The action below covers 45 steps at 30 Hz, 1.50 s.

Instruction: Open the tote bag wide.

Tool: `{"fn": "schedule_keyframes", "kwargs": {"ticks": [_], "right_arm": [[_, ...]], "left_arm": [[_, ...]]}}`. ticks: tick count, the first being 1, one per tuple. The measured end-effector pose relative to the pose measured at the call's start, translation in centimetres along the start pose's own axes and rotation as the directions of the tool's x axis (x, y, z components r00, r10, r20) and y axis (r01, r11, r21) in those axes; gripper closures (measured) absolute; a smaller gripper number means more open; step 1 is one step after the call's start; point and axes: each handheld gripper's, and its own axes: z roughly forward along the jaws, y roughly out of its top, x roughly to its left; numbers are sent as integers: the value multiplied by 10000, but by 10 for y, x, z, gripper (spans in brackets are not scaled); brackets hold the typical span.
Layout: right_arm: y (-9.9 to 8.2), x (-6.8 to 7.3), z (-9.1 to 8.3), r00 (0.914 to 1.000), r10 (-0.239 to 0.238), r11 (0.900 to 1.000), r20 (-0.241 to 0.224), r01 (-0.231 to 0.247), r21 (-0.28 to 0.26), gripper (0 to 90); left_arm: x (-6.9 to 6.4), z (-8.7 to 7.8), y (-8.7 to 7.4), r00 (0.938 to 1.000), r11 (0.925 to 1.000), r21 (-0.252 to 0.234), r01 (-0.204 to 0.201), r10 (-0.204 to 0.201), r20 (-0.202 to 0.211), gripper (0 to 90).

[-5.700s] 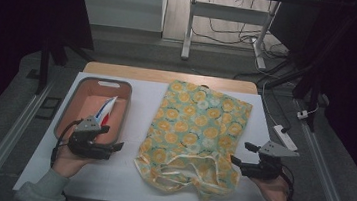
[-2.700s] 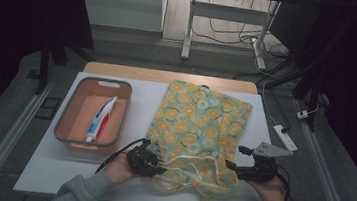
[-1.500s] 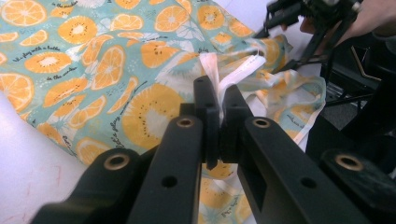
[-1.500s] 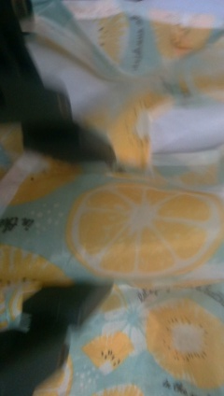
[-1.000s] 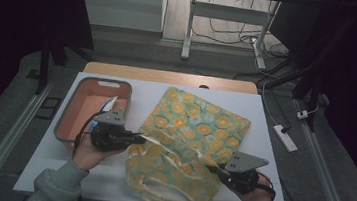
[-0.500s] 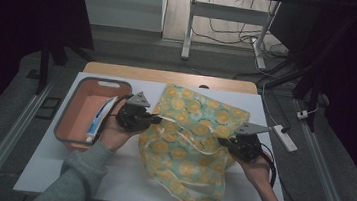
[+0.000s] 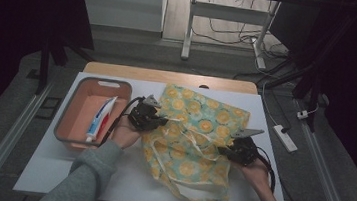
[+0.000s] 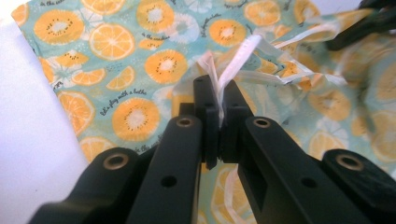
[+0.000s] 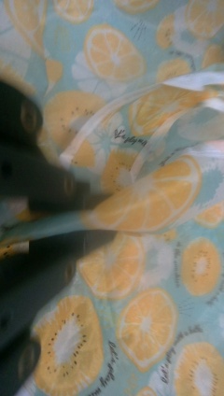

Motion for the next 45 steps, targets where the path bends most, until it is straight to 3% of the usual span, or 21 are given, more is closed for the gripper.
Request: {"fn": "schedule_keyframes", "kwargs": {"ticks": [1,3,6,7,8,9,12,14,17,20,21,23,26,28,33,38,40,41,42,44,45], "right_arm": [[7,7,-12,9999,114,9978,-115,-121,-654,455],[15,15,-25,9998,-141,9938,-144,125,-1102,345],[27,25,-38,9984,-515,9882,-218,478,-1457,301],[42,34,-45,9946,-960,9799,-393,875,-1791,270],[42,34,-45,9946,-960,9799,-393,875,-1791,270],[56,42,-42,9892,-1414,9757,-393,1325,-1746,249],[68,46,-33,9842,-1694,9720,-524,1580,-1740,249],[86,47,-6,9785,-1753,9776,-1085,1600,-1367,243],[94,48,25,9718,-1907,9807,-1390,1823,-708,242],[92,50,52,9680,-1899,9788,-1642,1997,455,231],[90,50,60,9670,-1910,9749,-1686,2070,825,243],[86,50,70,9737,-1741,9710,-1472,1947,1389,322],[81,45,76,9631,-1274,9748,-2370,1657,1492,651],[80,43,77,9683,-1160,9748,-2211,1537,1618,777],[80,36,74,9812,-667,9867,-1810,918,1342,845],[79,30,74,9837,-463,9902,-1737,681,1217,853],[78,29,74,9844,-403,9907,-1712,617,1211,854],[78,29,74,9848,-424,9910,-1685,628,1178,854],[79,30,74,9850,-452,9910,-1663,652,1167,854],[79,29,75,9852,-496,9912,-1642,688,1130,854],[79,29,74,9854,-458,9914,-1637,649,1133,854]], "left_arm": [[0,1,0,10000,10000,30,-1,1,39,875],[1,3,-1,10000,10000,67,-11,11,64,875],[2,5,-1,9999,10000,81,39,-40,115,875],[2,6,-1,9998,9999,76,72,-73,165,875],[2,7,-1,9998,9999,74,77,-78,176,875],[1,7,0,9998,9999,87,60,-62,178,875],[0,7,0,9998,10000,60,11,-12,184,874],[0,7,0,9998,10000,54,-22,21,197,873],[1,6,0,9997,10000,14,-10,10,246,870],[2,5,0,9993,9998,-169,90,-83,361,870],[3,3,0,9990,9997,-219,97,-87,431,869],[2,3,0,9991,9997,-250,71,-60,409,865],[-1,2,0,9988,9997,-250,-5,17,493,842],[-3,2,0,9986,9997,-242,-79,91,529,760],[-25,-18,1,9945,9951,-480,-864,890,549,486],[-62,-48,-1,9823,9791,-1016,-1764,1818,457,364],[-81,-50,-3,9688,9696,-1045,-2213,2308,908,354],[-89,-47,-3,9589,9663,-956,-2392,2506,1332,357],[-98,-40,-4,9480,9633,-793,-2564,2667,1738,377],[-115,-20,-5,9270,9494,-257,-3131,3114,2089,380],[-121,-10,-6,9222,9447,-33,-3278,3207,2162,377]]}}
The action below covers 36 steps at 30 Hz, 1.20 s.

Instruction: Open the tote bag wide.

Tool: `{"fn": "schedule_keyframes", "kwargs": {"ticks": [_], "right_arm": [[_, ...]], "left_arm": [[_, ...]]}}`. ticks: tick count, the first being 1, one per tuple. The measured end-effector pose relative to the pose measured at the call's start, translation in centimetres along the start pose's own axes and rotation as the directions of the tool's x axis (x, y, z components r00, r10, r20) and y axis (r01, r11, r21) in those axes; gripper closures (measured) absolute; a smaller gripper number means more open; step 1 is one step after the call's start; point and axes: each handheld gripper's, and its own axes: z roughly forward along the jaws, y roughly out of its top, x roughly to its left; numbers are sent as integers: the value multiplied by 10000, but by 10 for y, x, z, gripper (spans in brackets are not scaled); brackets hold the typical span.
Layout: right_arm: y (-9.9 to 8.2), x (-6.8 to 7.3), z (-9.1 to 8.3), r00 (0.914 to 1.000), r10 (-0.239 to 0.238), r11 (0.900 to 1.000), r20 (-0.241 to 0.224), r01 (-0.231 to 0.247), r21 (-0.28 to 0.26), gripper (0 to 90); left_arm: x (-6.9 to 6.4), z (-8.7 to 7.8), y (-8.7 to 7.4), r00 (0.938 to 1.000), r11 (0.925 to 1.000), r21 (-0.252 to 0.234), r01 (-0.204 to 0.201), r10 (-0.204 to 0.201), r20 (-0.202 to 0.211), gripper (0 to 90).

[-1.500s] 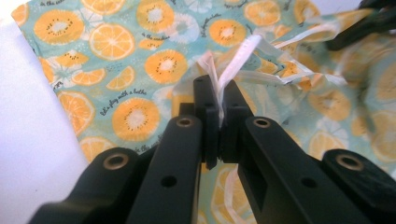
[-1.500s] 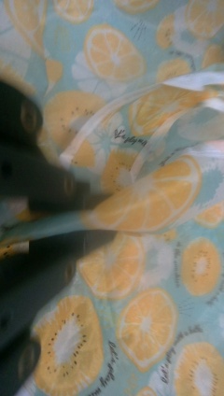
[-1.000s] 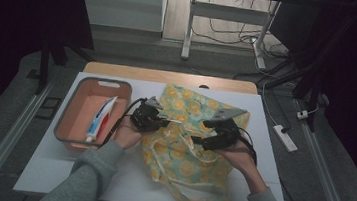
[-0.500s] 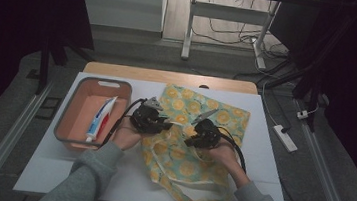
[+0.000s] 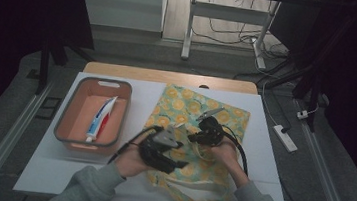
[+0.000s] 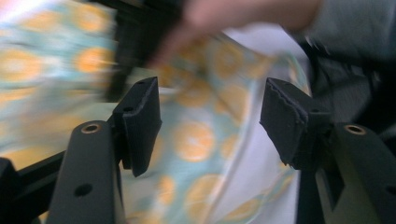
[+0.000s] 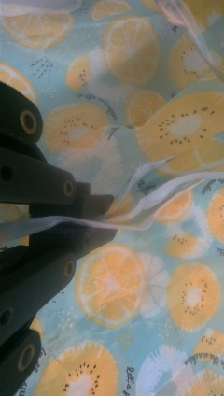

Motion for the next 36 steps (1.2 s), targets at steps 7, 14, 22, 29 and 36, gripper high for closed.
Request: {"fn": "schedule_keyframes", "kwargs": {"ticks": [7,14,22,29,36], "right_arm": [[-1,-5,-4,9998,213,9995,54,-211,-246,854],[-3,-12,-9,9987,505,9976,25,-503,-466,854],[-2,-16,-19,9978,648,9949,125,-637,-778,854],[-5,-27,-41,9935,1048,9861,444,-980,-1344,856],[-9,-44,-67,9806,1705,9686,972,-1487,-1993,859]], "left_arm": [[-14,66,3,9966,9897,1340,-512,420,702,379],[-18,92,-3,9967,9842,1697,-509,392,718,483],[-14,104,-8,9962,9760,2081,-642,503,714,852],[-15,60,-15,9893,9797,1628,-1168,1003,1060,887],[-8,14,-39,9859,9928,821,-868,738,1505,888]]}}
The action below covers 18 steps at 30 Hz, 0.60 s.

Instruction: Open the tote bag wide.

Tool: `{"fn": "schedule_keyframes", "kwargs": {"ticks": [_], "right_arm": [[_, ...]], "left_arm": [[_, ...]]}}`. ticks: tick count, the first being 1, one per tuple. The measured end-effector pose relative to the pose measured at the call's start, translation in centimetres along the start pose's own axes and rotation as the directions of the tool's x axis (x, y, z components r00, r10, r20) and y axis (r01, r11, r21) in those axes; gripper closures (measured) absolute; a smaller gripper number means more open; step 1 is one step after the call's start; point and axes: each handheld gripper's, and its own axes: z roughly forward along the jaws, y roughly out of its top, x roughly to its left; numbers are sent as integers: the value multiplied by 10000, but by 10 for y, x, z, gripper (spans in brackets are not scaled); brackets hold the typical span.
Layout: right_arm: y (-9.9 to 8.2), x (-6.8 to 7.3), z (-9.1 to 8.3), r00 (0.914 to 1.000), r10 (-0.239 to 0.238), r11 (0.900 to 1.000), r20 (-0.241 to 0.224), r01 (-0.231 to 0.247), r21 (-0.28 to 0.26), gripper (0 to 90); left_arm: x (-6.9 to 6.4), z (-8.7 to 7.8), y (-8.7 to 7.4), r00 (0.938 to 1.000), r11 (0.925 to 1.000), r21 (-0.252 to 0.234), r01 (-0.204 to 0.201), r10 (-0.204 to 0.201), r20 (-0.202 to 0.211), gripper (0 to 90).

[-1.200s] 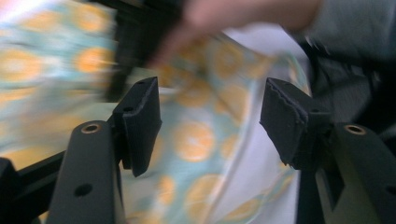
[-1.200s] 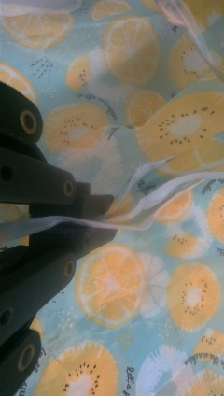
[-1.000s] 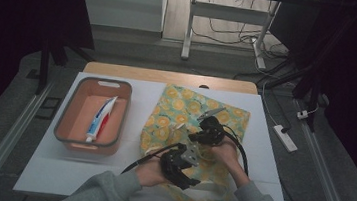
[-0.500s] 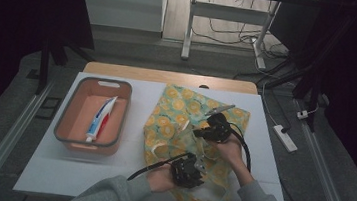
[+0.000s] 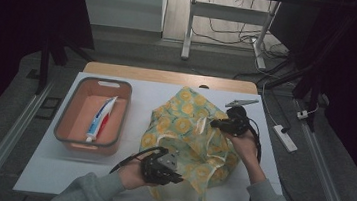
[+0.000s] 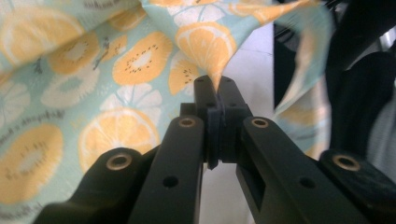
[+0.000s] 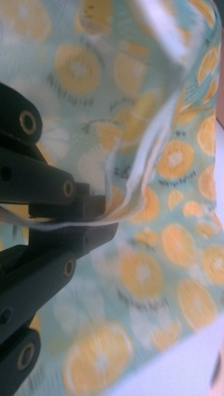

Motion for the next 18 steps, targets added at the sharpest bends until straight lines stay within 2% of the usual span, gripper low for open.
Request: {"fn": "schedule_keyframes", "kwargs": {"ticks": [5,6,8,12,15,17,18], "right_arm": [[2,-12,-7,9989,361,9987,290,-350,-362,859],[1,-21,-8,9971,646,9968,401,-626,-496,860],[0,-26,-4,9958,859,9954,328,-843,-463,859],[-5,-32,20,9941,1024,9943,361,-1033,245,859],[-9,-30,40,9948,879,9916,510,-923,907,859],[-11,-28,49,9955,854,9891,417,-897,1169,859],[-12,-28,51,9959,807,9889,402,-850,1220,859]], "left_arm": [[-5,-18,-15,9995,9999,-160,-32,37,306,887],[-7,-20,-18,9995,9998,-177,-13,19,307,886],[-8,-24,-24,9997,9995,-234,191,-187,181,885],[-6,-20,-25,9994,9995,-156,273,-270,205,877],[-6,-16,-24,9994,9996,-56,278,-277,229,821],[-7,-14,-24,9996,9996,-64,277,-277,16,728],[-8,-16,-23,9991,9990,-265,355,-361,-243,635]]}}
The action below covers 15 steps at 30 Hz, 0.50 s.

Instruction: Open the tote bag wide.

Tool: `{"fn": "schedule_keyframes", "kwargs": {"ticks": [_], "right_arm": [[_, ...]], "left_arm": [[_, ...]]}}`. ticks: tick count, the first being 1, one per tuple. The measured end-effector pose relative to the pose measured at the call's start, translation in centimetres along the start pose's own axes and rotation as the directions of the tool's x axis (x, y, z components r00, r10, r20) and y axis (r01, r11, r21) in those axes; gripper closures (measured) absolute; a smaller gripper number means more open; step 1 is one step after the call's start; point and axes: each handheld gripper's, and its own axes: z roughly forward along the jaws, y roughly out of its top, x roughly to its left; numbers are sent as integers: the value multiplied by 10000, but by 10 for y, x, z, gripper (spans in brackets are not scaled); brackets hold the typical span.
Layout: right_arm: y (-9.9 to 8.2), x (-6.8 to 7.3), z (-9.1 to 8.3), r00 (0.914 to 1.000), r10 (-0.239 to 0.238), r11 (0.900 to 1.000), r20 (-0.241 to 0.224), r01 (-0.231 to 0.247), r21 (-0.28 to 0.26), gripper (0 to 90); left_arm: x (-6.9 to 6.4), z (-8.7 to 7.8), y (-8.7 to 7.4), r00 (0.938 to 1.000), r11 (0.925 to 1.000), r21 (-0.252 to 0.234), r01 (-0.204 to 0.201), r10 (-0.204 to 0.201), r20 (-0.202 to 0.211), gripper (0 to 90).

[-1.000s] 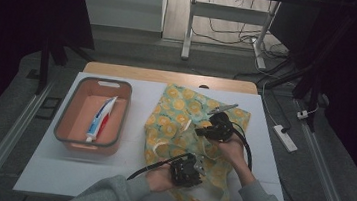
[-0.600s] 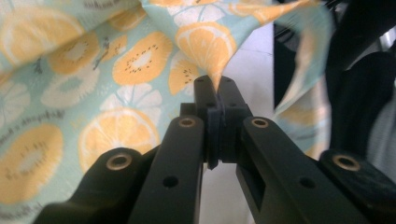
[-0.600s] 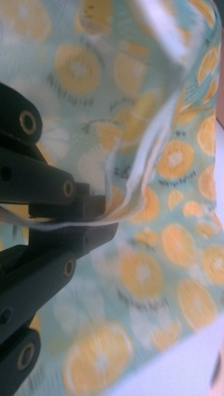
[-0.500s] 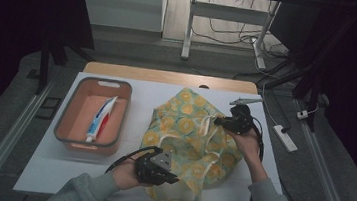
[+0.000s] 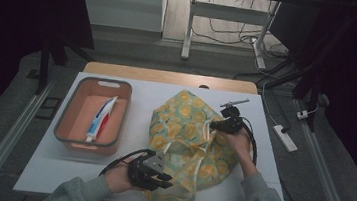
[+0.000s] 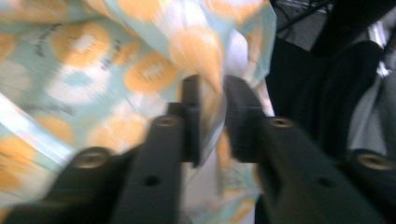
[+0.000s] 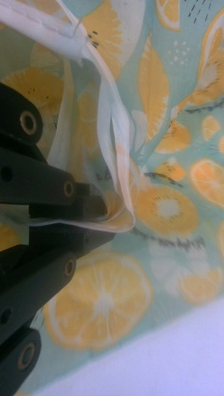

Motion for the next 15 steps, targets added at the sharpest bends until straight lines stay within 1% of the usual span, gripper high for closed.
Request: {"fn": "schedule_keyframes", "kwargs": {"ticks": [1,2,3,4,6,7,8,9,10,11,12,13,14,15], "right_arm": [[0,0,0,10000,0,10000,0,0,0,859],[0,1,1,10000,-62,10000,-19,62,33,859],[0,3,2,9999,-96,9999,-79,96,75,858],[0,4,2,9998,-171,9998,-86,172,59,858],[1,6,-1,9997,-212,9998,-94,212,-8,858],[2,7,-2,9996,-253,9997,-129,252,-45,858],[2,7,-2,9995,-289,9995,-140,288,-97,858],[2,8,-3,9994,-303,9995,-152,301,-114,858],[2,8,-3,9994,-325,9994,-149,323,-118,858],[2,8,-3,9993,-344,9994,-163,342,-106,858],[1,8,-4,9992,-351,9993,-172,349,-106,857],[1,9,-4,9993,-332,9994,-197,330,-131,858],[0,9,-5,9991,-339,9993,-257,335,-146,857],[0,9,-5,9991,-339,9993,-257,335,-146,857]], "left_arm": [[0,0,0,10000,10000,0,0,0,0,556],[0,-4,1,9996,9996,-235,173,-178,-220,556],[1,-7,2,9991,9990,-370,258,-270,-324,493],[2,-14,5,9979,9969,-682,390,-424,-492,453],[5,-25,12,9947,9920,-1146,530,-626,-819,413],[8,-29,16,9914,9895,-1309,610,-753,-1073,400],[11,-32,21,9857,9884,-1353,685,-880,-1435,382],[16,-33,26,9772,9887,-1320,713,-958,-1895,382],[23,-33,30,9681,9885,-1271,820,-1093,-2253,375],[32,-32,34,9623,9861,-1291,1048,-1333,-2370,364],[40,-30,37,9543,9823,-1389,1257,-1580,-2537,360],[50,-26,39,9461,9800,-1387,1426,-1761,-2719,362],[58,-22,41,9370,9790,-1280,1585,-1901,-2932,364],[67,-17,42,9267,9795,-1071,1707,-1965,-3202,364]]}}
